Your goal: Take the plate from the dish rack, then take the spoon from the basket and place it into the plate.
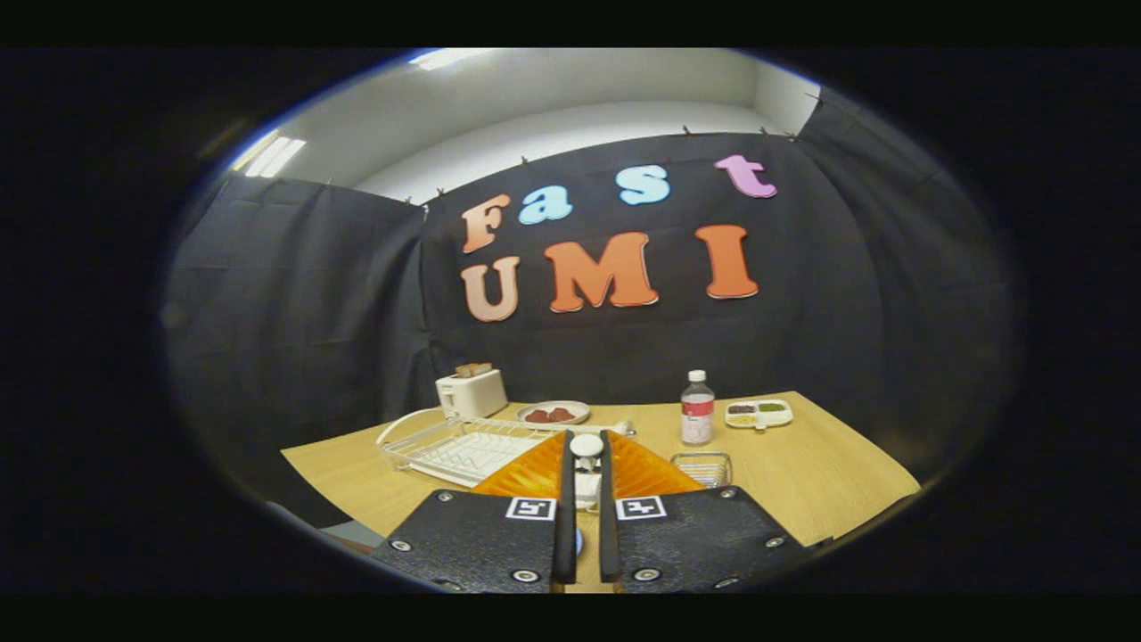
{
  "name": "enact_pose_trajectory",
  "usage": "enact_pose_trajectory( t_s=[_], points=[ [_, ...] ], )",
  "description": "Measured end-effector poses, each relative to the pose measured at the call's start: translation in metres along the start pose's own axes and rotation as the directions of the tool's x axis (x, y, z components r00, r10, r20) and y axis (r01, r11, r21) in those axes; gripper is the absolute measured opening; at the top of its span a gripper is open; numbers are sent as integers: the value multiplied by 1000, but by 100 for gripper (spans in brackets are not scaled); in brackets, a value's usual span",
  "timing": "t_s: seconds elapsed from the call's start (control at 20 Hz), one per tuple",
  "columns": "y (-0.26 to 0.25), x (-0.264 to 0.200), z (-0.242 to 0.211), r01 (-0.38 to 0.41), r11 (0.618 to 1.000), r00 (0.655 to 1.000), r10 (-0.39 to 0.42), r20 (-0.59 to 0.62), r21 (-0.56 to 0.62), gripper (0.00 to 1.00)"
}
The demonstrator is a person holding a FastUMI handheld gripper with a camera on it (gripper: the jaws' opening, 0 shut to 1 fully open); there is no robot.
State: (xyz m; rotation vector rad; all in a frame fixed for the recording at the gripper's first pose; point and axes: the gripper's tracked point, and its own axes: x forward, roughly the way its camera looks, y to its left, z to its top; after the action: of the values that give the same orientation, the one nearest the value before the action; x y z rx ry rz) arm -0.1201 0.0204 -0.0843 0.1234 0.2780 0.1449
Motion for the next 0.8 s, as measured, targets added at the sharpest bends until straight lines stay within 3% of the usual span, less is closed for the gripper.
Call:
enact_pose_trajectory(
  t_s=[0.35,0.8],
  points=[
    [52,1,-59,-190,981,975,193,-110,37,10],
    [73,19,-110,-232,972,952,233,-199,30,10]
  ],
)
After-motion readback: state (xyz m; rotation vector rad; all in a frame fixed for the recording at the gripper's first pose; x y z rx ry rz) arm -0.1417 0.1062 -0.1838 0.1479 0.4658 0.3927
